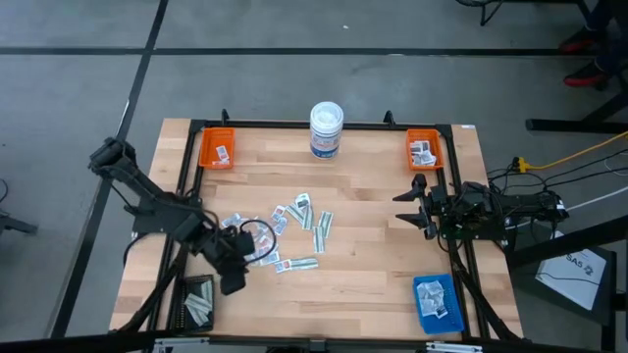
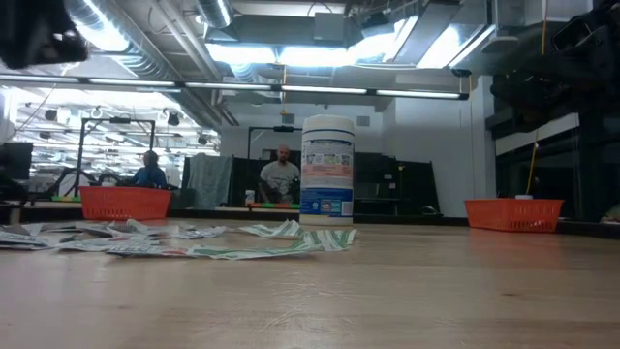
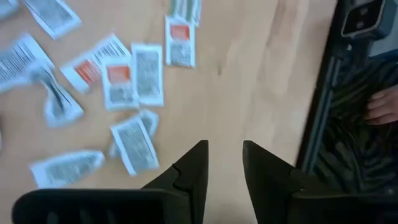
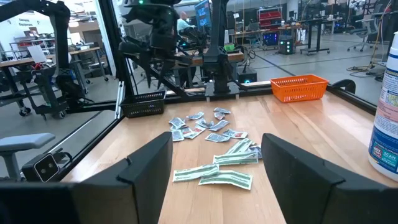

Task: Pick & Place First Aid Supplies
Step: Put the orange ointment pack into the left orange bin

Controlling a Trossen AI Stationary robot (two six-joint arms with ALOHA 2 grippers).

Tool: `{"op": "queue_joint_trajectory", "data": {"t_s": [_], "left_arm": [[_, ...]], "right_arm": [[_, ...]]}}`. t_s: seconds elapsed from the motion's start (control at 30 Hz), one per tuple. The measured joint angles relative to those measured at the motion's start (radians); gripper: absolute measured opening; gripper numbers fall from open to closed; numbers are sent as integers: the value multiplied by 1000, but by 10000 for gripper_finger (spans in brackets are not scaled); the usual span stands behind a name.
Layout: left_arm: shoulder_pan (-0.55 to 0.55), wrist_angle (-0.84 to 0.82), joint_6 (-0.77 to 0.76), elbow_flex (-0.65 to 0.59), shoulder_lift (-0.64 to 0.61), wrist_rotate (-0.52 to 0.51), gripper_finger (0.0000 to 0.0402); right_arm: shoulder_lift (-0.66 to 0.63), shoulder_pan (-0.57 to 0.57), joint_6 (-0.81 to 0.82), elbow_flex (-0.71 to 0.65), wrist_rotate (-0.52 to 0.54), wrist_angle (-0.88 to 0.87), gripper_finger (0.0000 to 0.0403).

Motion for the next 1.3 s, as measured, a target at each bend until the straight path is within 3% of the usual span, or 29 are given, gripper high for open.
{"op": "queue_joint_trajectory", "data": {"t_s": [0.3,0.83,1.1,1.3], "left_arm": [[114,0,200,0,0,-1,90],[256,-1,473,0,0,-164,87],[277,-2,513,0,0,-305,86],[291,-27,473,0,0,-304,88]], "right_arm": [[0,0,0,0,0,0,245],[0,0,0,0,0,0,245],[0,0,0,0,0,0,245],[0,0,0,0,0,0,245]]}}
